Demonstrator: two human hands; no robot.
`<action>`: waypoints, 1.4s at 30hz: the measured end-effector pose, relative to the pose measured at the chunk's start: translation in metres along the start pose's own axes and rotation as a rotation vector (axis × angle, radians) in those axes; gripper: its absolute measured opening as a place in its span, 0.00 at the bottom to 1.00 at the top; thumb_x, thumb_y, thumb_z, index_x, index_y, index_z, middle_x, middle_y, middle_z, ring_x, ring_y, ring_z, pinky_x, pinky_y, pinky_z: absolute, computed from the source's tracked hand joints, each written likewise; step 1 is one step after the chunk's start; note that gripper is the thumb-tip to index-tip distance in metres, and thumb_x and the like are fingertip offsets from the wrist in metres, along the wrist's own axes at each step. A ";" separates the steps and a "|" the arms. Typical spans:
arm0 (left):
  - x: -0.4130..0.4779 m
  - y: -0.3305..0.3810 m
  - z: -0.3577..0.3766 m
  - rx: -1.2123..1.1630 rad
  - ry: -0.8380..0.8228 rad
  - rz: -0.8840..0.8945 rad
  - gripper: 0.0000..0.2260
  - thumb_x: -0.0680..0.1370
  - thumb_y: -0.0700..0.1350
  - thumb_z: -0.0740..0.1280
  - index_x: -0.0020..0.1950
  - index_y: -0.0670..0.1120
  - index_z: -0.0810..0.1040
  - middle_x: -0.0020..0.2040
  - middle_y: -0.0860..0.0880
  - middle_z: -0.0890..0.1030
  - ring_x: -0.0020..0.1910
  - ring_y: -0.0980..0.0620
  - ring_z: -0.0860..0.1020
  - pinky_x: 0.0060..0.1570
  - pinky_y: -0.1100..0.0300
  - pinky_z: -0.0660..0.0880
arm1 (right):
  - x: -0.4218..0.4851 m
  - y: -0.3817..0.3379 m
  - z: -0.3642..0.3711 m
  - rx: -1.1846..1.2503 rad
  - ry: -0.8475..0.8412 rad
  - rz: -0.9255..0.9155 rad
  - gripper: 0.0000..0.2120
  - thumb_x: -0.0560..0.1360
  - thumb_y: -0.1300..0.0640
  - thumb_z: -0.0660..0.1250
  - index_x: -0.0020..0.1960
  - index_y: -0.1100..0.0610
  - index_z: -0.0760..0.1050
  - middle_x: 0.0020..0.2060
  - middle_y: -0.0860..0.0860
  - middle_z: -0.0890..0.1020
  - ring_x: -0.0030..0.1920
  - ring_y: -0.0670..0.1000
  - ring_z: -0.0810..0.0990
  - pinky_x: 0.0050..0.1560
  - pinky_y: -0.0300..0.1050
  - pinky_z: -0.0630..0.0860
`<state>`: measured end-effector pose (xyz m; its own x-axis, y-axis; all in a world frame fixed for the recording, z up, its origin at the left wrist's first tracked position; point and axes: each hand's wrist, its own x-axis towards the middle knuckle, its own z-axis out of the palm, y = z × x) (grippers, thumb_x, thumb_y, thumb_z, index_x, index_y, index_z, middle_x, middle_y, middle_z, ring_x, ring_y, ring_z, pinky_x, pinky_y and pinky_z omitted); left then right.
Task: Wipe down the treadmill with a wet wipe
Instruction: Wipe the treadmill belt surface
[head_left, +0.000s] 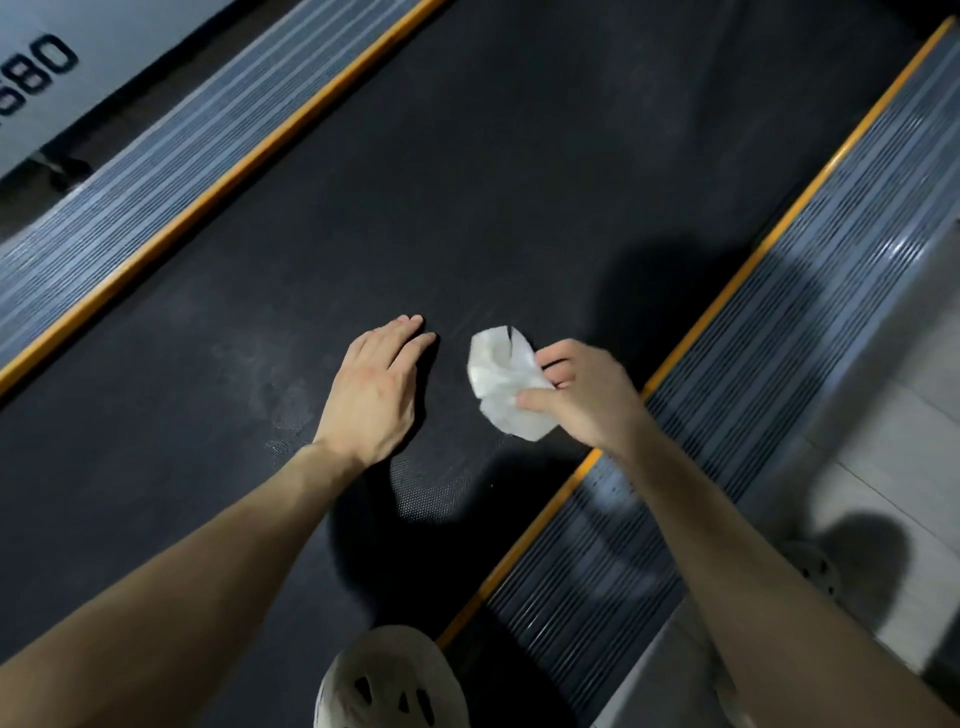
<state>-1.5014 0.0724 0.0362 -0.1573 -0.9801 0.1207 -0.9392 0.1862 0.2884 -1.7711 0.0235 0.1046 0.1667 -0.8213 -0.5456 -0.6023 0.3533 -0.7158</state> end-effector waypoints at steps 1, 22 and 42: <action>0.001 0.001 0.000 0.004 0.011 0.001 0.24 0.80 0.35 0.66 0.76 0.42 0.75 0.79 0.43 0.72 0.78 0.41 0.69 0.77 0.44 0.65 | 0.003 0.004 -0.004 -0.155 0.128 -0.051 0.13 0.71 0.57 0.78 0.53 0.48 0.80 0.43 0.43 0.84 0.45 0.45 0.84 0.47 0.44 0.81; 0.047 0.010 0.003 0.152 -0.034 -0.052 0.23 0.87 0.53 0.57 0.82 0.48 0.68 0.84 0.44 0.65 0.84 0.43 0.60 0.82 0.42 0.57 | -0.047 0.037 0.060 -0.470 0.024 -0.682 0.14 0.75 0.62 0.68 0.58 0.51 0.81 0.55 0.47 0.80 0.56 0.54 0.78 0.59 0.51 0.78; 0.038 0.013 0.022 0.181 -0.026 -0.104 0.25 0.88 0.52 0.52 0.85 0.48 0.62 0.87 0.44 0.58 0.87 0.45 0.52 0.83 0.39 0.53 | 0.025 0.002 -0.016 -0.063 0.219 -0.274 0.17 0.74 0.64 0.73 0.57 0.49 0.75 0.50 0.44 0.84 0.49 0.44 0.84 0.51 0.43 0.81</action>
<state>-1.5266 0.0358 0.0239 -0.0627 -0.9953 0.0739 -0.9899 0.0715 0.1225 -1.7803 -0.0030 0.0967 0.1613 -0.9607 -0.2259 -0.6070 0.0839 -0.7903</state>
